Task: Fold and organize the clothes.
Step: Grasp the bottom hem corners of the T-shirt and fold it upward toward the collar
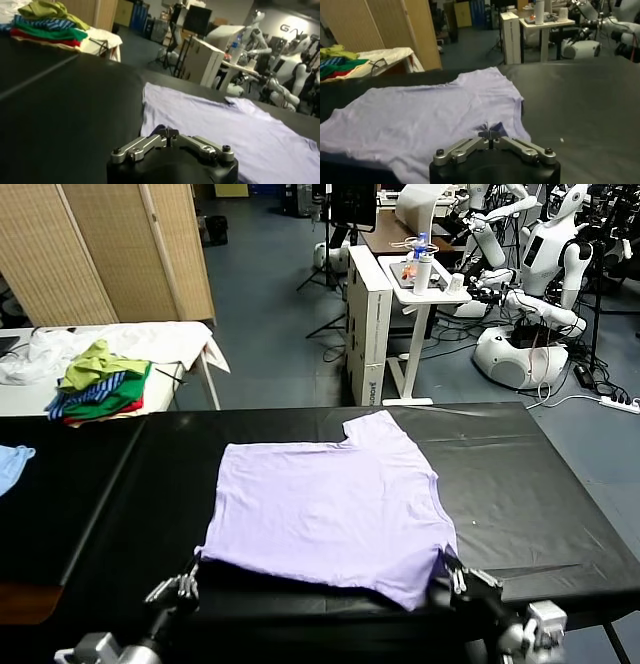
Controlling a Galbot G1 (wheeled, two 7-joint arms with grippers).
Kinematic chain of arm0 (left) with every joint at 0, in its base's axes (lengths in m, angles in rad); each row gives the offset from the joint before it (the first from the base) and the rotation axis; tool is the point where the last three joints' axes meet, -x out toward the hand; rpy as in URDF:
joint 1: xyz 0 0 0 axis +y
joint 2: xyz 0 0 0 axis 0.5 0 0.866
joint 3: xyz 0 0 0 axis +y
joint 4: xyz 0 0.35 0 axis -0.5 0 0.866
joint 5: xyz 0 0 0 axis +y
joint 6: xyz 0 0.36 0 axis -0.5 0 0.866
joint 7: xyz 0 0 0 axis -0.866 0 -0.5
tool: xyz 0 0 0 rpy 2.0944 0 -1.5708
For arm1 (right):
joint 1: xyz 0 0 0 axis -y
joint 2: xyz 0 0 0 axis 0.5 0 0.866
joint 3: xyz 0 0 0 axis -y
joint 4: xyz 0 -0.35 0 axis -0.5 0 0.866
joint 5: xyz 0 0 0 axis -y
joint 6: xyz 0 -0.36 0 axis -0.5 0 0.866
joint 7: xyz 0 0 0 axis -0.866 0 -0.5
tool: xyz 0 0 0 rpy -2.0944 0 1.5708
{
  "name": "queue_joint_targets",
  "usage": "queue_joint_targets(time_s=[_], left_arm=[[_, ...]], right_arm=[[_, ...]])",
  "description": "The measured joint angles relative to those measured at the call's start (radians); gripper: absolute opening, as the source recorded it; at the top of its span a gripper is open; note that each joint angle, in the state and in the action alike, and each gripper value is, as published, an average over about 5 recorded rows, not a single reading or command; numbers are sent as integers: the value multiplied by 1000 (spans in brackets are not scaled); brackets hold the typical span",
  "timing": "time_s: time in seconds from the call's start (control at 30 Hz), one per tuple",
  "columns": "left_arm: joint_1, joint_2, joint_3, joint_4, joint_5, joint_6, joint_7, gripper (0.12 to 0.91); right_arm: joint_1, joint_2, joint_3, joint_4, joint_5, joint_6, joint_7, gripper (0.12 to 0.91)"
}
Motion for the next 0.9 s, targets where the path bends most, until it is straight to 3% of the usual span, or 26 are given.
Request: queue_joint_targets(time_s=[0.33, 0.9], left_arm=[[-121, 43, 33, 82, 21, -1, -3, 146], [-250, 82, 64, 209, 34, 2, -10, 146]], right_arm=[[120, 12, -55, -92, -22, -4, 12, 140], [144, 42, -60, -136, -31, -33, 12, 140]])
